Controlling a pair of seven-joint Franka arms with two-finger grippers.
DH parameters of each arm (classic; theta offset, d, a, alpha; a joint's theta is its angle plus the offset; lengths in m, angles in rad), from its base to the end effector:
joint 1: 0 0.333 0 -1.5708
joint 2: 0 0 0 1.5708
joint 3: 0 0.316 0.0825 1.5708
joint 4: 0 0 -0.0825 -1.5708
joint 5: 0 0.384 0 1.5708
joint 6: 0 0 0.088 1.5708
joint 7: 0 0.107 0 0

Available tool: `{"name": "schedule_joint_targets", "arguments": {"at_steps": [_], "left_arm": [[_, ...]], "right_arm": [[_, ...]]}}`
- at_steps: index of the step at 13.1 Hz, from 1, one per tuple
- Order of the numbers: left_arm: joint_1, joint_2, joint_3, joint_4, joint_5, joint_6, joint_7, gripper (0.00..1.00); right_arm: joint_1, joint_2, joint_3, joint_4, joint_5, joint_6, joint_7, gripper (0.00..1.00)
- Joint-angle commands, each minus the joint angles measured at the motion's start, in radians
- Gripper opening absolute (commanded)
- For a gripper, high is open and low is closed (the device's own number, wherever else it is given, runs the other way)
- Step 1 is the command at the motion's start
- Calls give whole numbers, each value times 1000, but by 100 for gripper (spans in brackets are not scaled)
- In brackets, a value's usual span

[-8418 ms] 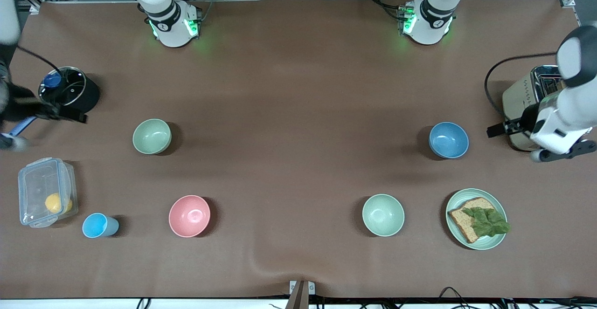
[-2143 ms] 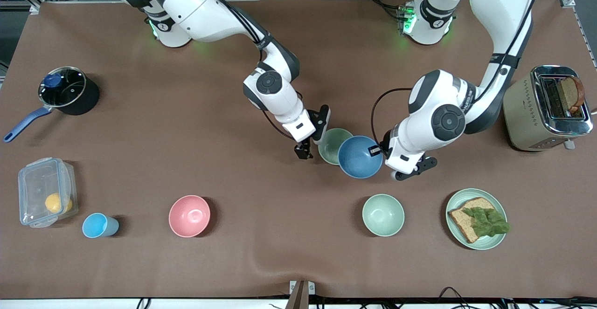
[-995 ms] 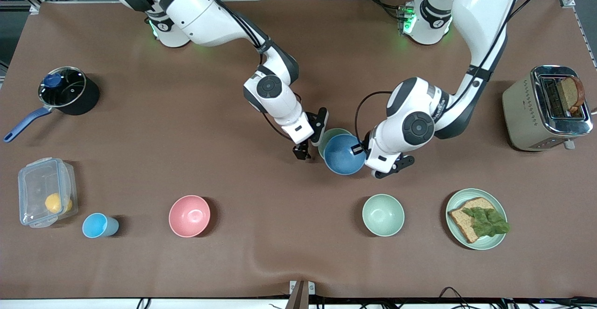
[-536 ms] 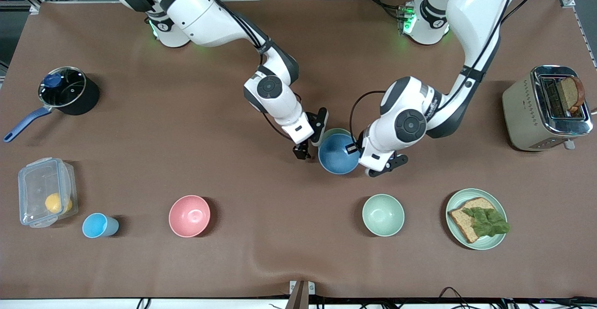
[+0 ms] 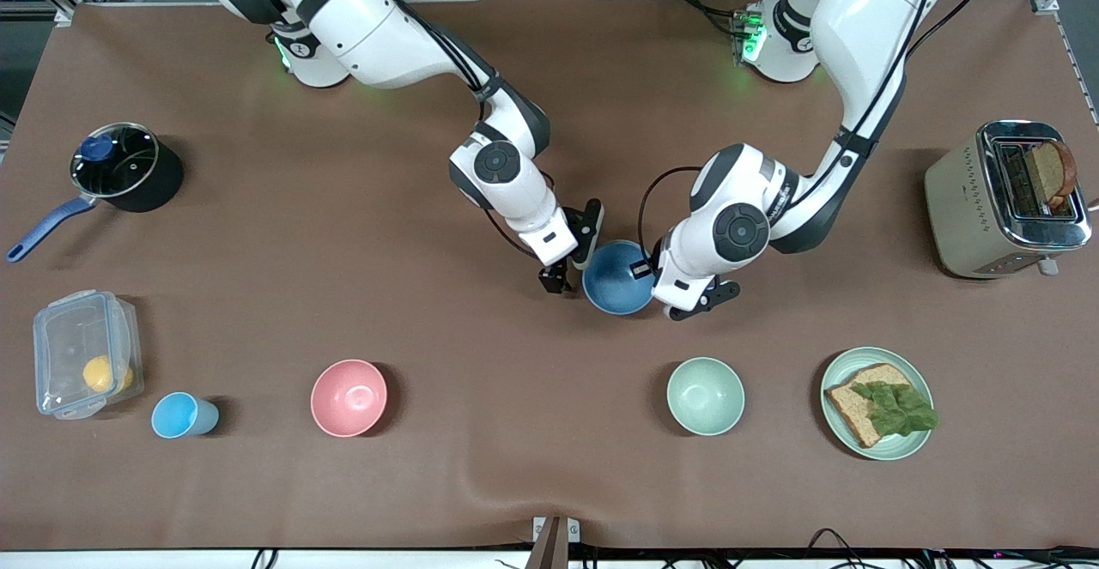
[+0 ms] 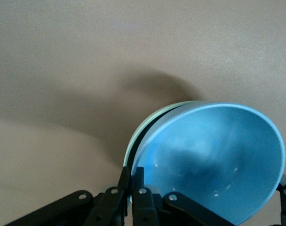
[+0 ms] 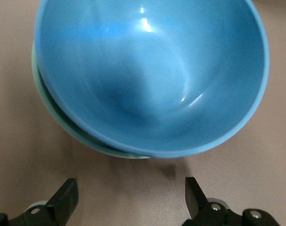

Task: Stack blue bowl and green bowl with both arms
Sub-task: 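Lower the blue bowl into the green bowl with the left gripper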

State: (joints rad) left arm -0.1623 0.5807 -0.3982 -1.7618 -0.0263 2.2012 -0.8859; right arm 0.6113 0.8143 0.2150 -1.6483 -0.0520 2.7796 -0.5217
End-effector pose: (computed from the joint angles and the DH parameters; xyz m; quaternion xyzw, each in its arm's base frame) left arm 0.5619 -0.3287 0.2509 0.9729 0.1925 -0.1154 0.0562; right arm 0.4968 0.5088 0.1791 -0.7831 -0.5962 -0.1560 0.0829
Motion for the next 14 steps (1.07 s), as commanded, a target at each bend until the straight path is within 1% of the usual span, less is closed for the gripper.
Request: {"name": "schedule_joint_targets", "arguments": {"at_steps": [1, 4, 9, 12, 13, 14], "left_arm": [[-6, -10, 4, -39, -3, 41, -18, 0], [-5, -10, 4, -59, -3, 43, -19, 0], [-3, -9, 4, -64, -6, 41, -56, 0], [-6, -2, 4, -64, -6, 41, -57, 0], [-6, -4, 4, -62, -6, 41, -65, 0], [-6, -4, 4, -58, -6, 41, -80, 34]], "right_arm": [[2, 6, 4, -7, -12, 15, 14, 100], [7, 13, 4, -4, -12, 15, 14, 100], [7, 14, 4, -1, -12, 18, 14, 100], [5, 28, 3, -8, -11, 87, 14, 100], [5, 29, 1, -8, -11, 90, 14, 100], [2, 29, 1, -8, -11, 91, 14, 100]]}}
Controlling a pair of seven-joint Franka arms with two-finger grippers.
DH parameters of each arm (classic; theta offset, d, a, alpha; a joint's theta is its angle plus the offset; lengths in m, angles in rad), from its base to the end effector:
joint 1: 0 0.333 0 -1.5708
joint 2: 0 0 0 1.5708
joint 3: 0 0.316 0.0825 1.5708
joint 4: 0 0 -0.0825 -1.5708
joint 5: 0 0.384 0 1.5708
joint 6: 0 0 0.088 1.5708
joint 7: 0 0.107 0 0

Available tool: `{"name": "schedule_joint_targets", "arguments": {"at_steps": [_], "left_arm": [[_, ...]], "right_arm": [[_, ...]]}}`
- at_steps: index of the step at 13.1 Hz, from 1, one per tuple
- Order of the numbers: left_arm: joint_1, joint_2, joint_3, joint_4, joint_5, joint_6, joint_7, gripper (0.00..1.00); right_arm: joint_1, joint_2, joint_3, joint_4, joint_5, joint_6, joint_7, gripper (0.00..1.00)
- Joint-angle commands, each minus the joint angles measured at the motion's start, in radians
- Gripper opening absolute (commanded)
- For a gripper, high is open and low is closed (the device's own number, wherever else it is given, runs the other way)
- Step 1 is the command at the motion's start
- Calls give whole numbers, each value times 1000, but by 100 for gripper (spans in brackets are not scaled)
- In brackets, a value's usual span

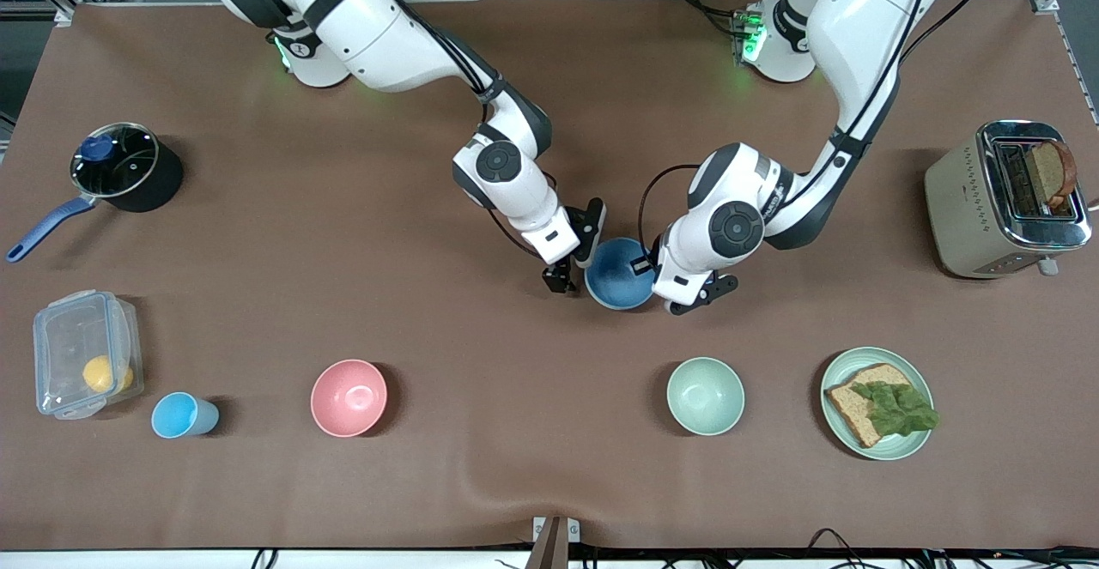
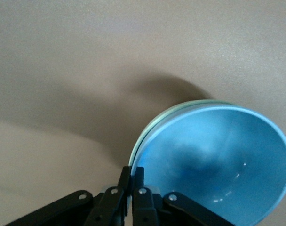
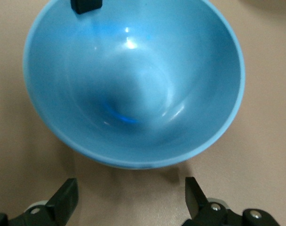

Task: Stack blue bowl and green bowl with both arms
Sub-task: 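Open the left gripper to release the blue bowl inside the green bowl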

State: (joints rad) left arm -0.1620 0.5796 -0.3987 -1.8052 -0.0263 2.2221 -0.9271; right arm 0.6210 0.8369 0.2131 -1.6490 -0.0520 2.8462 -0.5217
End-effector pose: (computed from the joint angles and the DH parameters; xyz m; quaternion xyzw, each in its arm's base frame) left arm 0.5502 -0.3263 0.2357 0.9683 0.2114 -0.1243 0.0465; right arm 0.4934 0.5132 0.1707 -0.7793 -0.5948 -0.1767 0.0875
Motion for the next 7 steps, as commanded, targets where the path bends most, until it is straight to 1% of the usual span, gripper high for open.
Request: {"name": "schedule_joint_targets", "arguments": {"at_steps": [1, 2, 4, 7], "left_arm": [[-7, -3, 4, -10, -6, 21, -51, 74], [-5, -6, 4, -2, -6, 21, -53, 100], [4, -23, 4, 12, -6, 14, -55, 100], [19, -116, 17, 12, -4, -5, -55, 100]], "right_arm": [[-9, 7, 3, -8, -9, 24, 14, 100], [-11, 7, 5, -8, -11, 24, 14, 100], [-11, 7, 3, -8, -9, 24, 14, 100], [-20, 4, 5, -8, -9, 21, 19, 100]]}}
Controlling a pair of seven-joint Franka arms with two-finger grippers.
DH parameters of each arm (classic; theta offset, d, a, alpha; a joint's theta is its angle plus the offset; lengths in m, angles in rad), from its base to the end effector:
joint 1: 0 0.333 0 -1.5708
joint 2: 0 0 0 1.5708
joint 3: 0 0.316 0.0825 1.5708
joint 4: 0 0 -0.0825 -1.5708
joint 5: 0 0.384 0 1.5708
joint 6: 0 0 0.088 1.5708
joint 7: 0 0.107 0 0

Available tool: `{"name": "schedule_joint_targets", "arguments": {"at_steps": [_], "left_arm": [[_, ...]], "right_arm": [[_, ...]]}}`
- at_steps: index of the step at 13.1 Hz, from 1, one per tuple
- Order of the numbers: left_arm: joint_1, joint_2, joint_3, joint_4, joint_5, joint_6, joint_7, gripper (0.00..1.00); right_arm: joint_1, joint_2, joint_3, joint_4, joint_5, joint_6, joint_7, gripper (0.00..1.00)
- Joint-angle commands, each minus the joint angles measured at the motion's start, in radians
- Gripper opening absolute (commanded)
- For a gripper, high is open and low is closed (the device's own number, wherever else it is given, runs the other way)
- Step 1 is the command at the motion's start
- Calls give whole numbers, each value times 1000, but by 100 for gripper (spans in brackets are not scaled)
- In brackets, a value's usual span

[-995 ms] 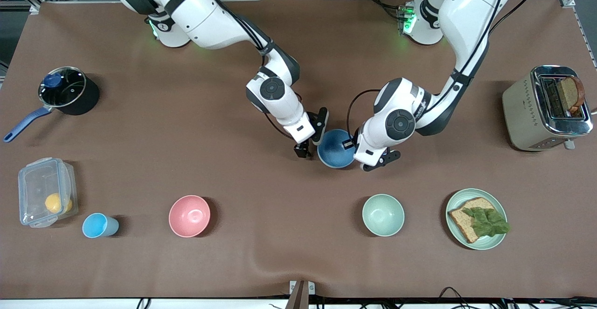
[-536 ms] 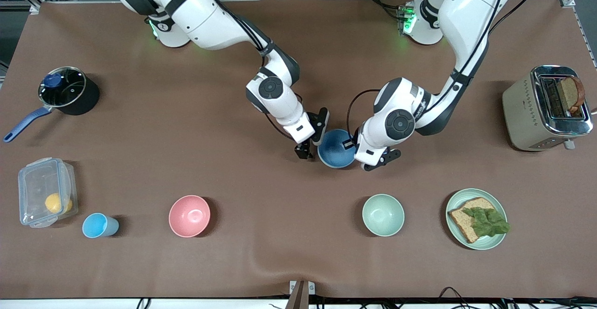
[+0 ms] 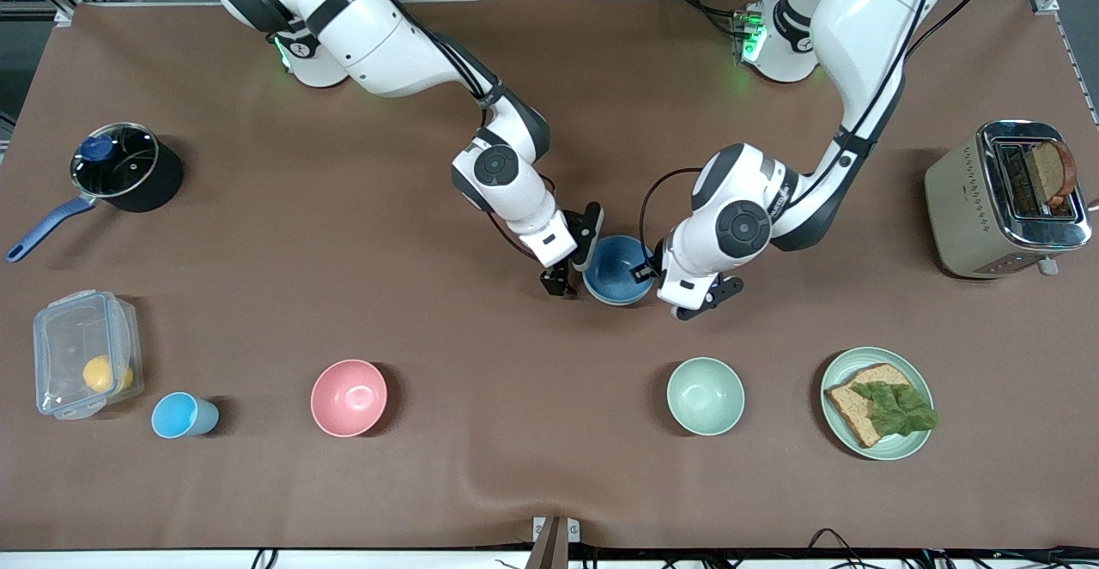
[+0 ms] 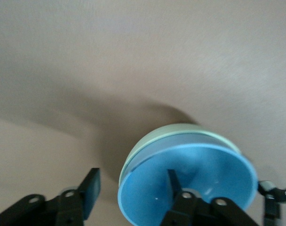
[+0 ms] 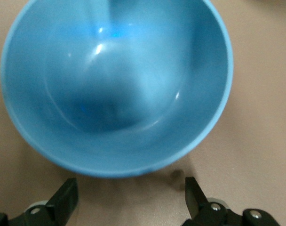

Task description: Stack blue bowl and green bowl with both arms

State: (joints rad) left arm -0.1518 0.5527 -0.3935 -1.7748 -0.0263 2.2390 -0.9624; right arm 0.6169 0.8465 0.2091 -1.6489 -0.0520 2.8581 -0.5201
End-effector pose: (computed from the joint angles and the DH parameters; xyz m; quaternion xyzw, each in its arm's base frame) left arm 0.5687 -0.3212 0.2650 0.9647 0.2373 -0.0944 0.0648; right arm 0.4966 0.5090 0.1651 -0.7820 -0.5910 -0.1780 0.0864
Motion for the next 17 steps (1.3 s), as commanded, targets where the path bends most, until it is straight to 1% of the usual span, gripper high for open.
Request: {"name": "schedule_joint_targets", "arguments": {"at_steps": [1, 3, 4, 7, 9, 11, 12, 13, 14, 15, 16, 17], "left_arm": [[29, -124, 15, -17, -3, -47, -16, 100], [79, -196, 13, -17, -1, -94, -7, 100], [89, -229, 13, -17, 12, -119, -7, 100], [109, -325, 13, -15, 103, -199, -6, 100], [144, -374, 12, 6, 115, -243, 29, 100], [170, -446, 5, 15, 105, -298, 94, 100], [175, -476, 13, 18, 102, -333, 140, 100], [201, -493, 13, 35, 102, -355, 190, 100], [225, -500, 10, 63, 100, -390, 236, 100], [231, -500, 13, 104, 98, -439, 282, 100], [259, -494, 12, 154, 98, -488, 324, 100], [270, -490, 16, 185, 83, -515, 377, 100]], "right_arm": [[-25, -12, 9, -8, -9, 4, 17, 100], [-46, -30, 10, -9, -8, 0, 20, 100], [-58, -41, 12, -11, -8, -8, 20, 100], [-98, -105, 13, -9, -8, -124, 22, 100], [-140, -157, 13, -9, -8, -190, 70, 100], [-182, -254, 12, -8, -8, -387, 87, 100], [-218, -300, 12, -8, -8, -487, 92, 100], [-264, -351, 12, -9, -8, -569, 91, 100], [-314, -406, 12, -9, -8, -661, 85, 100], [-371, -455, 13, -9, -8, -751, 83, 100], [-441, -495, 16, -12, -5, -817, 83, 100], [-498, -535, 16, -22, 26, -870, 83, 100]]}}
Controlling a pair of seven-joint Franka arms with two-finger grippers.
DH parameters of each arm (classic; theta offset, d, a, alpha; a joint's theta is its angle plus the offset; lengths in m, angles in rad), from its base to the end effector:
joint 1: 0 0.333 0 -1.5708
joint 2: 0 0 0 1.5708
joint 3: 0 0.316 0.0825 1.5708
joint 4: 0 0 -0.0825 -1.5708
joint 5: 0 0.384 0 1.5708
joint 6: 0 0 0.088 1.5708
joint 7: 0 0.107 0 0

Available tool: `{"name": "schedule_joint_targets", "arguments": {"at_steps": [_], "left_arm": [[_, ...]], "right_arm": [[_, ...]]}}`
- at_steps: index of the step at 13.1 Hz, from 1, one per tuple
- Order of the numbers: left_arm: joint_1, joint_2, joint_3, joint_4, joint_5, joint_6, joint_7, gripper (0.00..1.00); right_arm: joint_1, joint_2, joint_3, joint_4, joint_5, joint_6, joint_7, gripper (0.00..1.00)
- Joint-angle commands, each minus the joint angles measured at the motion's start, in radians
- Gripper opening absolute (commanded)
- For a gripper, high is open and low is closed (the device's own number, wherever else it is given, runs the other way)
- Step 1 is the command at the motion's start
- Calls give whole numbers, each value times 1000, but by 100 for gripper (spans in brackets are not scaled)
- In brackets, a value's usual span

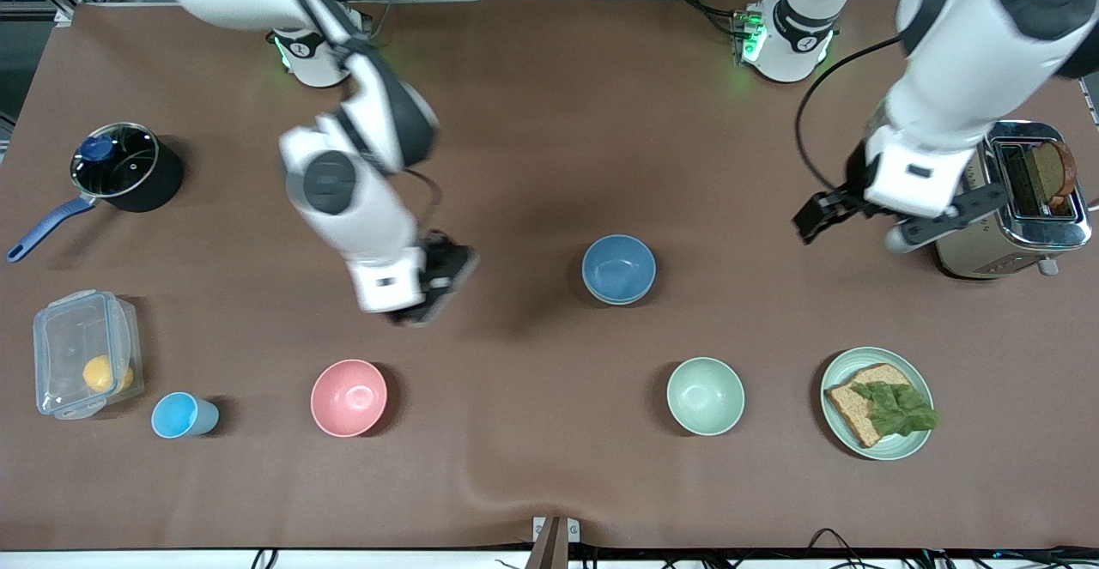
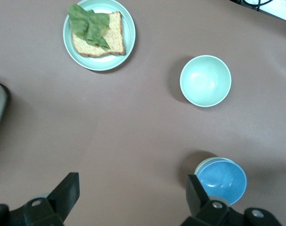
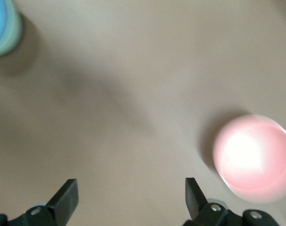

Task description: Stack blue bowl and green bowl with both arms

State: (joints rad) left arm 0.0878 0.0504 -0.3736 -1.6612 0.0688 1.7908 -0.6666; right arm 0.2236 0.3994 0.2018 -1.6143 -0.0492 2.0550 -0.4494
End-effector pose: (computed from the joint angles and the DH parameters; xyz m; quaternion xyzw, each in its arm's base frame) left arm 0.5647 -0.1549 0.5746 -0.9818 -0.1836 -0.0481 0.0030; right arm 0.6206 0.2608 0.4033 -0.9045 -0.4254 -0.0250 0.0165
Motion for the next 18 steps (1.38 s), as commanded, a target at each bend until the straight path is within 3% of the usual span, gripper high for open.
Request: {"name": "schedule_joint_targets", "arguments": {"at_steps": [1, 4, 6, 8, 9, 13, 18], "left_arm": [[15, 8, 19, 81, -23, -73, 138, 100], [-138, -7, 168, 98, -53, -146, 174, 100], [-125, -15, 173, 100, -53, -175, 230, 100], [-83, -27, 180, 100, -53, -192, 376, 100], [-60, -30, 183, 98, -53, -221, 448, 100], [-39, -44, 220, 86, -53, -248, 527, 100], [3, -83, 206, 101, -105, -257, 533, 100]], "right_arm": [[-145, -149, 19, -79, 58, -120, 18, 100], [-254, -383, 18, -171, 86, -284, 43, 100], [-279, -453, -16, -171, 111, -416, 144, 100], [-169, -467, -179, -162, 109, -507, 262, 100], [-184, -482, -200, -150, 109, -556, 303, 100], [-219, -505, -208, -93, 112, -614, 457, 100], [-210, -476, -217, -13, 112, -631, 451, 100]]}}
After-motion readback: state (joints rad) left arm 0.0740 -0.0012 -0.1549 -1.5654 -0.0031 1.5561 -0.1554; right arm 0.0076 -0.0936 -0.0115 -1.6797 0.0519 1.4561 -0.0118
